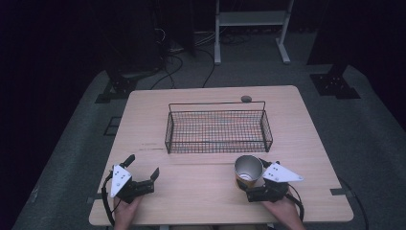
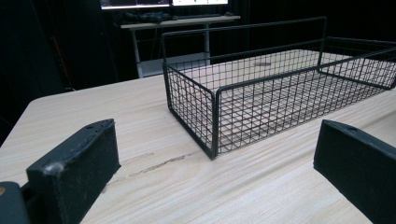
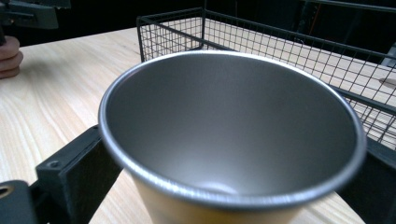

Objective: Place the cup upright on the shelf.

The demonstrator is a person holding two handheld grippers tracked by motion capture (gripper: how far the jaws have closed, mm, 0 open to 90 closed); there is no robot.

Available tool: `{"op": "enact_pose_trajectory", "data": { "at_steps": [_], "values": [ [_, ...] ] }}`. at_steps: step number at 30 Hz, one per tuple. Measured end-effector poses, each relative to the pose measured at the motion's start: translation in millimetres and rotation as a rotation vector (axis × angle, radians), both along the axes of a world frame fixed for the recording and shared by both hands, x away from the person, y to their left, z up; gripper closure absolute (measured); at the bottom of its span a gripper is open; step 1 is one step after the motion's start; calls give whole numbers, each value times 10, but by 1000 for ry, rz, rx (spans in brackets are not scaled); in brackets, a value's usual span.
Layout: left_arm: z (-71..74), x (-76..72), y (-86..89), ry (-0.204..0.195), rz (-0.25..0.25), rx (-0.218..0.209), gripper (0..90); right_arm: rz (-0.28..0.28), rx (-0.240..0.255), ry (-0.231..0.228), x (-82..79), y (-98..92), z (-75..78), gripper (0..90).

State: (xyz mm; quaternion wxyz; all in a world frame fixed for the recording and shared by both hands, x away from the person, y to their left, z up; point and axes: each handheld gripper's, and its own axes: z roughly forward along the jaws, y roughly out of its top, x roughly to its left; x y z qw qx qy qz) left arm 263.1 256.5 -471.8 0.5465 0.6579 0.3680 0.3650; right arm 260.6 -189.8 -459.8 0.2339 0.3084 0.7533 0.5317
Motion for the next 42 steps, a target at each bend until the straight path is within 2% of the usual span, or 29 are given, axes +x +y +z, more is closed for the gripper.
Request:
{"op": "enact_pose_trajectory", "data": {
  "at_steps": [4, 8, 11, 15, 17, 25, 34, 38, 42],
  "values": [
    [0, 1, 2, 0, -3, -1, 0, -2, -10, -8, 25, 57, 5, 16],
    [0, -2, 1, -2, -3, 0, 0, -1, 1, -4, 36, 75, 8, 16],
    [0, 1, 2, 1, -2, -1, 0, 1, -13, -9, 56, 107, 20, 17],
    [0, -1, 1, 0, -2, 0, 0, -6, -4, -7, 60, 107, 30, 62],
    [0, 1, 1, 1, -2, -1, 0, -12, -12, -10, 59, 100, 34, 117],
    [0, 1, 1, 0, -2, -1, 0, -4, -13, 1, 65, 104, 50, 119],
    [0, 1, 2, 1, -2, -1, 0, 10, 2, 11, 152, 91, 184, 120],
    [1, 2, 3, 2, -2, -1, 0, 17, 12, 30, 218, 102, 218, 120],
    [0, 2, 3, 1, -1, -1, 0, 21, 18, 18, 261, 110, 299, 120]
  ]
}}
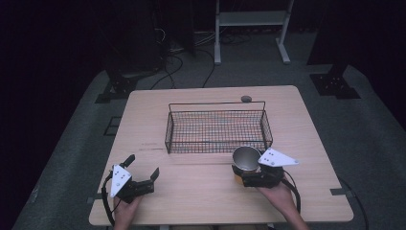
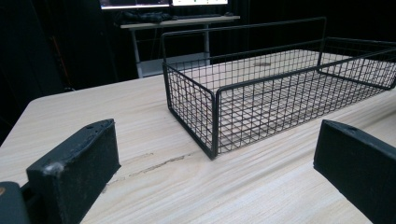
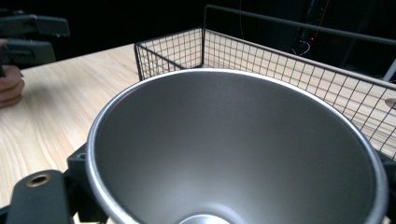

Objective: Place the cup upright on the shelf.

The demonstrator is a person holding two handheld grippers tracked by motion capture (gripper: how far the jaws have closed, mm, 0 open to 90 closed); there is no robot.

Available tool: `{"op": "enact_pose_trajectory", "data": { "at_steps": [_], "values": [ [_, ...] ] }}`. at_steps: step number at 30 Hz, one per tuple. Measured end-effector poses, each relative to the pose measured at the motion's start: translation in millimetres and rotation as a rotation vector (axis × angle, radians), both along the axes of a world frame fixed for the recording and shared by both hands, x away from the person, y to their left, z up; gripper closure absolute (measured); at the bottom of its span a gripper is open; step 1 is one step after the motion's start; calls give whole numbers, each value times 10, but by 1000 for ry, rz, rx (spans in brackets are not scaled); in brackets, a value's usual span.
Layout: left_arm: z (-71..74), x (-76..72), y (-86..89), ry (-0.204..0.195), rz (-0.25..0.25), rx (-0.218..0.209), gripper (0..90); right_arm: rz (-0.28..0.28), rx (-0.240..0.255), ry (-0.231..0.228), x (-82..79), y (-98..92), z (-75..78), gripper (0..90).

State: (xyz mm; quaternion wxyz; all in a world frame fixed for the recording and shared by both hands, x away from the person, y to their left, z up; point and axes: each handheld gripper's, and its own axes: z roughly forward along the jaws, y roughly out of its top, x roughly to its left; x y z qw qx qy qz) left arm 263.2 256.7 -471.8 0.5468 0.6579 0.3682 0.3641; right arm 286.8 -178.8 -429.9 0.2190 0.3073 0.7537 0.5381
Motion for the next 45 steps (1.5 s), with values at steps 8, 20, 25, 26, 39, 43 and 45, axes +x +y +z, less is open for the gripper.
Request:
{"op": "enact_pose_trajectory", "data": {
  "at_steps": [8, 20, 25, 26, 39, 43, 45],
  "values": [
    [0, -1, -1, 0, 0, 0, 0, 9, 5, -16, 84, 11, 171, 120],
    [1, 4, 4, 3, -1, 0, 0, 17, 31, 3, 285, 18, 345, 119],
    [1, 3, 5, 3, 0, -1, 0, 23, 19, 1, 379, 44, 444, 119],
    [1, 3, 5, 3, 0, -1, 0, 23, 19, 1, 379, 44, 444, 119],
    [2, 3, 5, 3, 0, -3, 0, 34, -4, 3, 629, 114, 641, 119],
    [2, 4, 8, 3, -1, -4, 0, 32, -10, 11, 738, 136, 701, 119],
    [2, 4, 8, 2, -1, -2, 0, 37, 2, 17, 760, 137, 715, 119]
  ]
}}
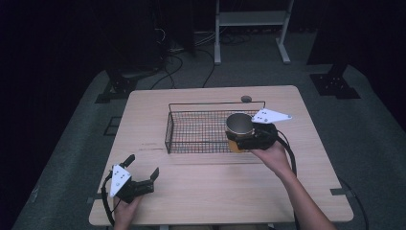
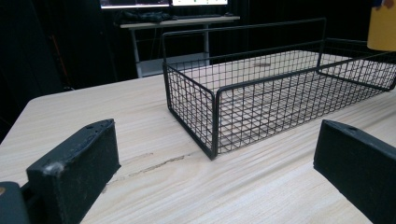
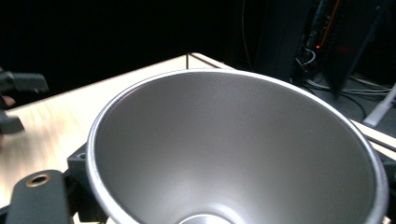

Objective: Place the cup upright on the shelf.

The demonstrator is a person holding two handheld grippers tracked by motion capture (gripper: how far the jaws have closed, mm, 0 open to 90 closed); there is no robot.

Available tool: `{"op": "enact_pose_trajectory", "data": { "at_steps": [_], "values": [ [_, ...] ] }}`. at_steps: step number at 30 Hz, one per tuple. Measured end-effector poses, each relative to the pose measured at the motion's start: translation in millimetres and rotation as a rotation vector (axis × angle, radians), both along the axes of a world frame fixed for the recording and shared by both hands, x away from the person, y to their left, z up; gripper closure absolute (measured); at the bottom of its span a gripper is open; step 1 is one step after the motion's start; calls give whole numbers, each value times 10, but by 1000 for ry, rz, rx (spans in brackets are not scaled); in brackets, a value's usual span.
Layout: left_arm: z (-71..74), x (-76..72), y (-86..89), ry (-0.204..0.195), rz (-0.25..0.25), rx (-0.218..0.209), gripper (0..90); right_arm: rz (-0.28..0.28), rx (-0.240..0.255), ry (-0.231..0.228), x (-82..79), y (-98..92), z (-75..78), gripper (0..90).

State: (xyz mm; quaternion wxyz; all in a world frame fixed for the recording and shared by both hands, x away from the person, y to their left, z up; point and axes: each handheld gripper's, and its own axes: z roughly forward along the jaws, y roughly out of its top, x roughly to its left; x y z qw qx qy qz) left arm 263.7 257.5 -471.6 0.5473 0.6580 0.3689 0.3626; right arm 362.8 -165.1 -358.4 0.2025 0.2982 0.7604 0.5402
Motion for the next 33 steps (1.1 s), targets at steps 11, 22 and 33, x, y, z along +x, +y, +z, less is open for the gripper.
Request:
{"op": "enact_pose_trajectory", "data": {
  "at_steps": [11, 22, 33],
  "values": [
    [1, 1, 4, 3, -1, 0, 0, 3, -21, 5, 249, 121, 106, 119],
    [0, 1, 1, 3, -1, -1, 0, -14, -45, 17, 529, 149, 95, 119],
    [0, 4, 5, 4, -3, -5, 0, -3, -59, 35, 785, 155, -8, 119]
  ]
}}
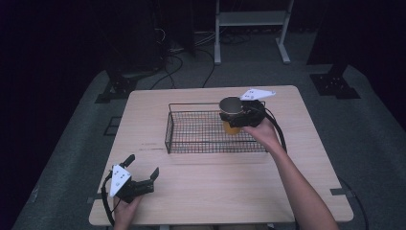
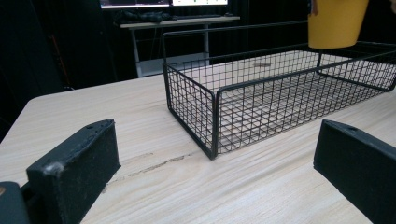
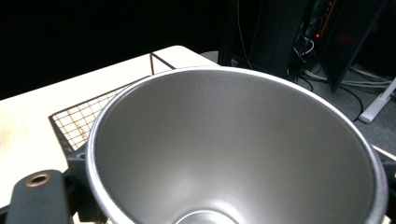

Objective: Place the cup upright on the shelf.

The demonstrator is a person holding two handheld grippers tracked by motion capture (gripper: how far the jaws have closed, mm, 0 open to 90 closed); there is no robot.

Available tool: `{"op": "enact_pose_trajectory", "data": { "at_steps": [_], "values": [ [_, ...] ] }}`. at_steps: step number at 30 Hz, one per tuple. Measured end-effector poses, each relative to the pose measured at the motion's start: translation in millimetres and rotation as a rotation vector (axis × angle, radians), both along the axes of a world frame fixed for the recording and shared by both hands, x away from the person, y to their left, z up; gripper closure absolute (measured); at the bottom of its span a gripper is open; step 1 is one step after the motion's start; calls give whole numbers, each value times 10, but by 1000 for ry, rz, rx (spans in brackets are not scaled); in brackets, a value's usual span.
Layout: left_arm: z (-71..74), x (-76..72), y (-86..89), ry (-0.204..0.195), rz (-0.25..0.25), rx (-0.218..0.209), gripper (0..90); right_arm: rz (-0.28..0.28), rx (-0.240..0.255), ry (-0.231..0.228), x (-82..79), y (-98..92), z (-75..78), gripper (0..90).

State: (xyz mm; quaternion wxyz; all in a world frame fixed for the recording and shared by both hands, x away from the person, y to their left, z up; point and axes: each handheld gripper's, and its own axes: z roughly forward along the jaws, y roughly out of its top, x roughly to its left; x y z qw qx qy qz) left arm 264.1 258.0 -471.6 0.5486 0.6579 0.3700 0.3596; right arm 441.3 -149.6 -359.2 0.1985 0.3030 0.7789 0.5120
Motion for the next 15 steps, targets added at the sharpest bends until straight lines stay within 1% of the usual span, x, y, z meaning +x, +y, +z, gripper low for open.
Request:
{"op": "enact_pose_trajectory", "data": {
  "at_steps": [1, 2, 3, 6, 8, 10, 11, 13, 15],
  "values": [
    [0, -1, 0, 0, 0, 0, 0, 4, 1, 17, 62, -17, -44, 119],
    [0, -1, 0, 0, 0, 0, 0, 4, 1, 17, 62, -17, -44, 119],
    [0, -1, -1, -1, -1, 1, 0, 12, 8, 31, 103, -23, -69, 119],
    [0, 2, -1, 0, -1, 0, 0, 19, 7, 37, 141, -12, -83, 119],
    [0, 3, 0, 0, -2, 0, 0, 34, 5, 32, 186, 35, -68, 119],
    [0, 3, -1, 0, -2, 0, 0, 41, 5, 25, 196, 54, -62, 119],
    [0, 0, -2, -1, -1, 1, 0, 53, 23, 15, 207, 85, -75, 119],
    [0, 0, -1, -2, -1, 0, 0, 61, 25, 21, 213, 94, -86, 119],
    [0, 2, 1, 0, -3, 1, 0, 78, 15, 30, 237, 118, -129, 119]
  ]
}}
